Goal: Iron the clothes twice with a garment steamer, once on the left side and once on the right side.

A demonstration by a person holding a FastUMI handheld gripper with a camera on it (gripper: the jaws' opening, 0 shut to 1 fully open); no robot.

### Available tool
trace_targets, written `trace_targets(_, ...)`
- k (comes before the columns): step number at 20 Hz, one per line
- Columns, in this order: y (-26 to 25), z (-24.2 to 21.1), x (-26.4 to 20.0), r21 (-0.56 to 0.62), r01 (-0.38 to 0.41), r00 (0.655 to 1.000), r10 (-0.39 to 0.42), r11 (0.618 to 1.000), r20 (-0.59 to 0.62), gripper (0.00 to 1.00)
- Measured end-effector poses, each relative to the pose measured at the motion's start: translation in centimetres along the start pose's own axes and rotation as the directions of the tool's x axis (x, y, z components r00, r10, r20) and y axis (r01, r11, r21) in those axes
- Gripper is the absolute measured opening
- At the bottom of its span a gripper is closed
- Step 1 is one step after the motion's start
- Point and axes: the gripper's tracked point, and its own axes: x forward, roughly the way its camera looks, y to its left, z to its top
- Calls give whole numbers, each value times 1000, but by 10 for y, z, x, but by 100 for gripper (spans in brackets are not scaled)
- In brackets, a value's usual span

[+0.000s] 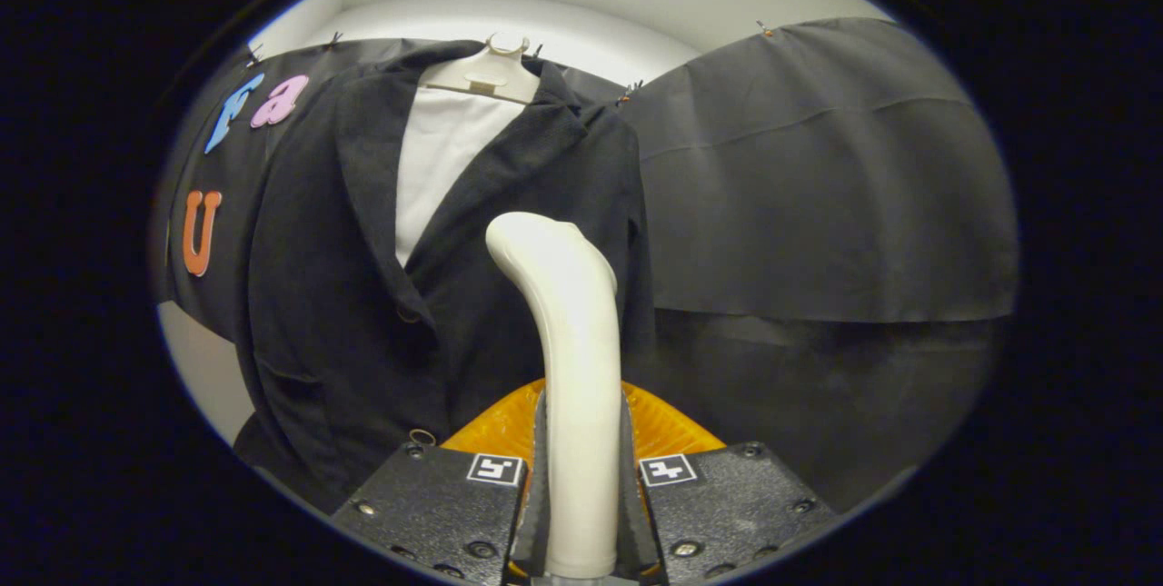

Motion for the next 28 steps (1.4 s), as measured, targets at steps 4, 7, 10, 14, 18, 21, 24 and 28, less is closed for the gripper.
trace_targets(4, -3, -28, -4, 5, 3, 999, -3, 1000, -50, 34)
trace_targets(7, -1, -44, -7, 2, 0, 997, 1, 1000, -78, 34)
trace_targets(10, 2, -62, -8, -15, -6, 993, 4, 1000, -115, 34)
trace_targets(14, 1, -74, -9, -37, 3, 989, -8, 999, -148, 34)
trace_targets(18, 0, -84, -11, -43, 12, 983, -20, 999, -183, 34)
trace_targets(21, -1, -89, -8, -46, 16, 977, -25, 999, -210, 34)
trace_targets(24, 0, -90, -9, -46, 18, 970, -29, 999, -243, 34)
trace_targets(28, 0, -90, -8, -55, 9, 959, -25, 998, -284, 34)
